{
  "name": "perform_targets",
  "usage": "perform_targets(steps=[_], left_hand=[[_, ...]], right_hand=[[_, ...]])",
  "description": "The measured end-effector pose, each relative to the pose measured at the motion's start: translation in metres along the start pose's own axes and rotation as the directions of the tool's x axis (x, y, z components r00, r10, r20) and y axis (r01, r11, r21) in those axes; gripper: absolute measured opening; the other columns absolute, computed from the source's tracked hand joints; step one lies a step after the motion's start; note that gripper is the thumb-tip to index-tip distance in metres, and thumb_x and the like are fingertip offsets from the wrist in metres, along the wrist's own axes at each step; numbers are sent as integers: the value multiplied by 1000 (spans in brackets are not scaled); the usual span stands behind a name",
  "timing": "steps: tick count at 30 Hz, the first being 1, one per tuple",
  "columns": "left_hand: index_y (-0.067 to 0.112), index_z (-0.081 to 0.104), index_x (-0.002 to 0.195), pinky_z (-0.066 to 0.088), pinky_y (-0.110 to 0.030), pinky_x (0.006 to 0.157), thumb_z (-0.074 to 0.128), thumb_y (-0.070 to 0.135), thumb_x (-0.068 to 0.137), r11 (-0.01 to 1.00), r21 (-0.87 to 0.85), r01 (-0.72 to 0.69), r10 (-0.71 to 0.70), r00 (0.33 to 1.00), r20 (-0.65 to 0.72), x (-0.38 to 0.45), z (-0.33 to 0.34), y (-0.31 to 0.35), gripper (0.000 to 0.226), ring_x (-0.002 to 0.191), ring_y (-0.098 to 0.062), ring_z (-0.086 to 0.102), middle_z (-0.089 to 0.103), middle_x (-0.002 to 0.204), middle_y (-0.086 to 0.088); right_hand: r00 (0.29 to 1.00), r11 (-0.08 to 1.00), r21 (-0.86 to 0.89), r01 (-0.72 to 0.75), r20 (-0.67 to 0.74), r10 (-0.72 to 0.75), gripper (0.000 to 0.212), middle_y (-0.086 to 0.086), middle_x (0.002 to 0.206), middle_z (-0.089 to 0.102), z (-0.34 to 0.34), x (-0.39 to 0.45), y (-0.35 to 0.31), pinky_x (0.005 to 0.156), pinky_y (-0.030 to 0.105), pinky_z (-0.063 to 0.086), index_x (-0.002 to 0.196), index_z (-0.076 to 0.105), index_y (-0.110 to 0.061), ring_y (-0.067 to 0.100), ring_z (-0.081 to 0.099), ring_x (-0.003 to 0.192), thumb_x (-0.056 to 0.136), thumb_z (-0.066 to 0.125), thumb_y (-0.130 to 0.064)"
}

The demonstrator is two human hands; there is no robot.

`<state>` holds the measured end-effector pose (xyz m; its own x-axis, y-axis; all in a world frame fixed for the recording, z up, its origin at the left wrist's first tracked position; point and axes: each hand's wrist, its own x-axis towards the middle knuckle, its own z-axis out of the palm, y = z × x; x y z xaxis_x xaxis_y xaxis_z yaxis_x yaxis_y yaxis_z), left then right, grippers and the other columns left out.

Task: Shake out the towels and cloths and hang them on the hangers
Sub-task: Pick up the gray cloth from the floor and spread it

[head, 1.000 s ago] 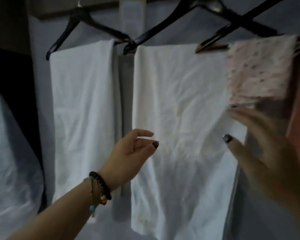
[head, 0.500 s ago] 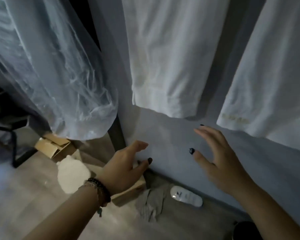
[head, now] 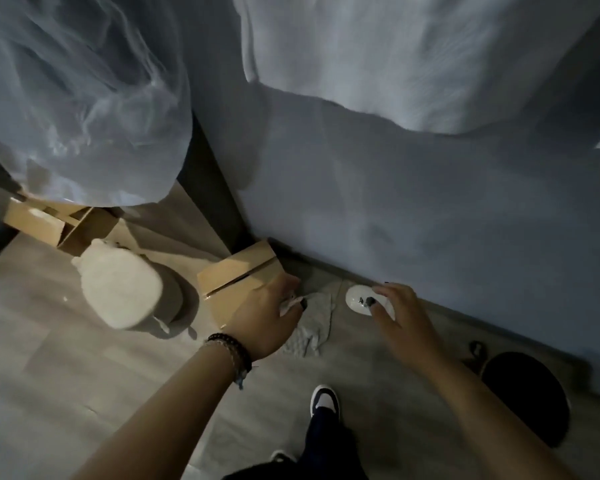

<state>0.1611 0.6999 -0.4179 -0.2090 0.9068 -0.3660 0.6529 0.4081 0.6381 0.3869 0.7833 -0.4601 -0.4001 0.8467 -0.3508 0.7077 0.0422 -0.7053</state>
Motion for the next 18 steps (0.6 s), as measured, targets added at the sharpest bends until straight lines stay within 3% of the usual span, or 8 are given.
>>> perform_targets(steps=[6, 11, 14, 18], left_hand=[[17, 49, 131, 37, -18, 88, 54, 27, 95, 984, -107, 140, -124, 982, 139, 89, 60, -73, 38, 116, -15, 54, 57, 131, -1], [15, 42, 135, 44, -31, 99, 58, 26, 93, 965, -115, 235, -199, 945, 261, 147, 132, -169, 46, 122, -20, 53, 55, 134, -4], [16, 37, 139, 46, -37, 100, 58, 31, 93, 951, -79, 299, -261, 912, 316, 180, 178, -231, 53, 122, -23, 52, 53, 136, -4], [14, 29, 144, 47, -37, 95, 58, 35, 92, 916, -44, 400, -355, 855, 379, 227, 241, -300, 63, 120, -26, 52, 46, 141, -8]], right_hand=[[961, 958, 82, -274, -10, 276, 36, 7, 134, 48, 80, 60, 46, 104, 27, 34, 128, 55, -8, 20, 45, 127, 97, 52, -25], [946, 947, -15, -320, 47, 321, 36, 7, 132, 49, 160, 119, 89, 88, 20, 32, 127, 55, -12, 13, 47, 112, 95, 55, -28], [946, 943, -105, -315, 50, 322, 37, 12, 131, 50, 209, 154, 120, 87, 18, 30, 126, 56, -10, 21, 48, 118, 92, 59, -22], [930, 926, -225, -304, 141, 339, 48, 13, 134, 47, 266, 188, 165, 101, 28, 37, 133, 50, -11, 24, 45, 124, 89, 59, -28]])
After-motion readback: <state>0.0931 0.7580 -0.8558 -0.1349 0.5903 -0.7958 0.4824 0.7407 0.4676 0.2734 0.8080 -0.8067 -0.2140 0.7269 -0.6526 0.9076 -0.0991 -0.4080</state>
